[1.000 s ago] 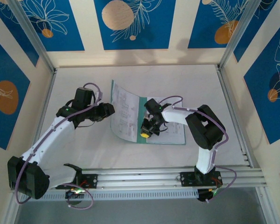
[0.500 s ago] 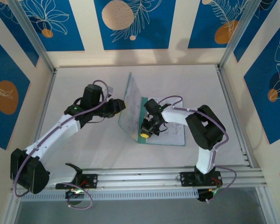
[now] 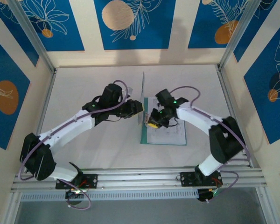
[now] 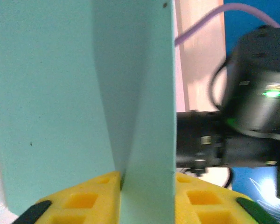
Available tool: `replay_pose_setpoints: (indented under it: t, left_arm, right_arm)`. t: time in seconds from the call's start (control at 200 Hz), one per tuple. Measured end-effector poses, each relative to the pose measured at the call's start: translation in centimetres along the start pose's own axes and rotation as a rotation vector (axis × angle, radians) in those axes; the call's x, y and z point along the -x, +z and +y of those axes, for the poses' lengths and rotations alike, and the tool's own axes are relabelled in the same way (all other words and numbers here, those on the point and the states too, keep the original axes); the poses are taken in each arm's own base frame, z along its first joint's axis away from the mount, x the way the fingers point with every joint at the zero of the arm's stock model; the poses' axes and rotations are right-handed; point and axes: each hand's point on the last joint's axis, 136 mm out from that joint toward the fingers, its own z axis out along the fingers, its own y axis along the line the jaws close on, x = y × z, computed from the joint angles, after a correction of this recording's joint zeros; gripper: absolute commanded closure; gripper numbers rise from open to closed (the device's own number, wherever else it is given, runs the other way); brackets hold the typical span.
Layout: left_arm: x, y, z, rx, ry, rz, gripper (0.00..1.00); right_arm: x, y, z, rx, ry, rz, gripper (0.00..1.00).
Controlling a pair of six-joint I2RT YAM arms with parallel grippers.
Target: Put the files into the folder
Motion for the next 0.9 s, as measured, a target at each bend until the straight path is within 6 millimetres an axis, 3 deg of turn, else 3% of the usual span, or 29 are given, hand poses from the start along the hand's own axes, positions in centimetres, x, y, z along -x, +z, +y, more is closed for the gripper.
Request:
replay_pose_setpoints:
  t: [0.055,0.16,0.3,0.415,0.525,0.67,0.9]
  left_arm:
    - [0.0,0.5,-0.5,0.013,0.018,0.007,0.76]
    - [-0.1,1.4,-0.9,0.039,0.049,0.02,0.76]
    - [-0.4,2.4,-1.4,0.05,0.081,0.038,0.77]
    - [-0.8,3.4,-2.0,0.051,0.099,0.052,0.77]
    - [-1.3,4.3,-2.5,0.051,0.116,0.066,0.69]
    - [-2.0,5.6,-3.2,0.047,0.132,0.086,0.61]
    - [-4.1,8.7,-4.4,0.035,0.163,0.145,0.47]
  right_arm:
    - [0.8,-1.7,-1.1,0.004,0.035,-0.047,0.84]
    - [2.0,-4.0,-5.1,-0.028,0.144,-0.118,0.83]
    - [2.7,-5.5,-11.0,-0.086,0.304,-0.161,0.82]
    - [3.1,-6.3,-14.4,-0.114,0.402,-0.179,0.82]
    - [3.6,-6.4,-16.9,-0.136,0.47,-0.181,0.82]
    - [3.9,-4.9,-19.8,-0.185,0.533,-0.119,0.82]
    - [3.8,-3.2,-21.6,-0.212,0.561,-0.042,0.82]
